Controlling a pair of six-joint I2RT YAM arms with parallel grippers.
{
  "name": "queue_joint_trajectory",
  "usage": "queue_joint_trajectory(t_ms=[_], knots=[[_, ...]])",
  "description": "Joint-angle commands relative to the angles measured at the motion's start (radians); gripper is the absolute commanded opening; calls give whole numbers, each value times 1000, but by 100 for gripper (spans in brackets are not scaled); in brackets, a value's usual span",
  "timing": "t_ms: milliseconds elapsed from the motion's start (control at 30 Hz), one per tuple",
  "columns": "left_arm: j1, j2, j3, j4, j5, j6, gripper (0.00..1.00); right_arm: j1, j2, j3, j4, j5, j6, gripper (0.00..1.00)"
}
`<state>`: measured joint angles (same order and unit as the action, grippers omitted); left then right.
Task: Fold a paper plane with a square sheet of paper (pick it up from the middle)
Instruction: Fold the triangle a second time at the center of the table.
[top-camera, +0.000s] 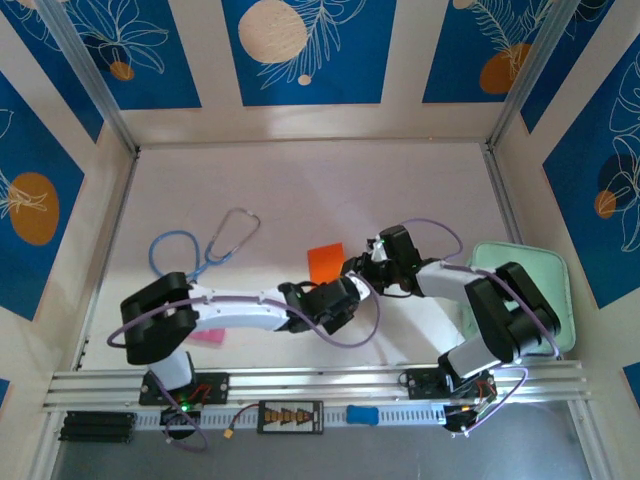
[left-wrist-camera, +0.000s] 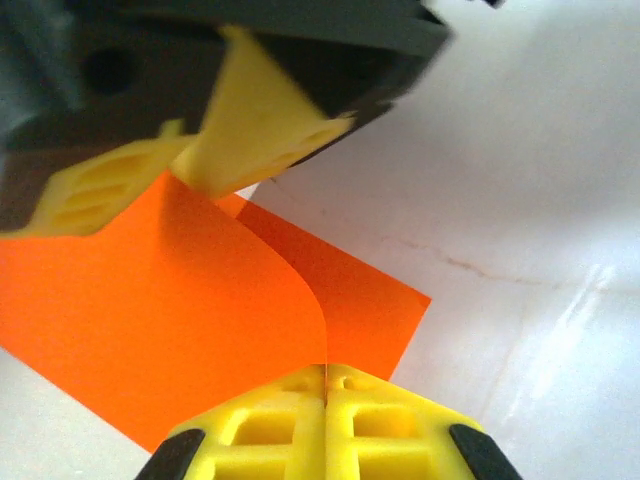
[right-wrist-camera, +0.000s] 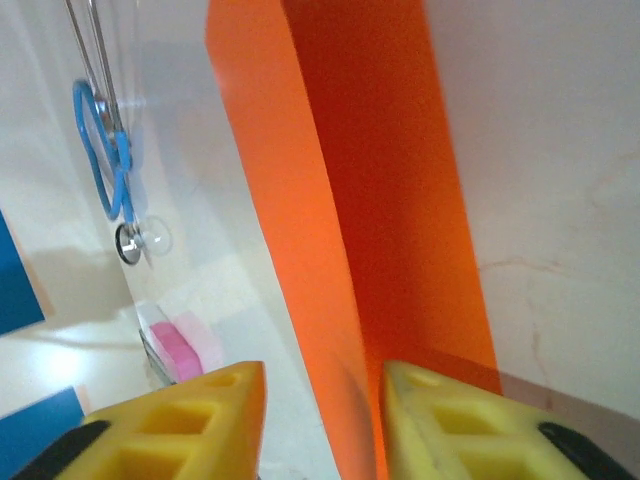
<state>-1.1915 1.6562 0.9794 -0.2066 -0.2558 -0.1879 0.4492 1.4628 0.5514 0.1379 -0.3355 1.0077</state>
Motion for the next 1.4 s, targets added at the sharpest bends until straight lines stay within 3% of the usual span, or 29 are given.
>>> queue_joint_trajectory(t_ms=[0, 200, 300, 400, 500, 633, 967, 1367], knots=[[67, -53, -31, 69, 226, -106, 0, -14, -98, -12, -159, 109, -46, 45], [118, -44, -40, 119, 361, -171, 0, -19, -266, -38, -298, 264, -69, 44], [129, -28, -43, 136, 399, -194, 0, -28, -336, -80, -306, 277, -22, 42], [143, -27, -62, 167, 420, -228, 0, -63, -358, -129, -274, 201, 50, 26], [156, -31, -73, 181, 418, -248, 0, -68, -357, -182, -151, 76, 32, 21], [162, -34, -80, 172, 405, -249, 0, -20, -365, -189, -168, 126, 42, 9], [165, -35, -102, 184, 394, -260, 0, 85, -289, -194, -81, 115, 81, 5], [167, -34, -110, 190, 386, -274, 0, 124, -218, -207, -19, 132, 110, 0]])
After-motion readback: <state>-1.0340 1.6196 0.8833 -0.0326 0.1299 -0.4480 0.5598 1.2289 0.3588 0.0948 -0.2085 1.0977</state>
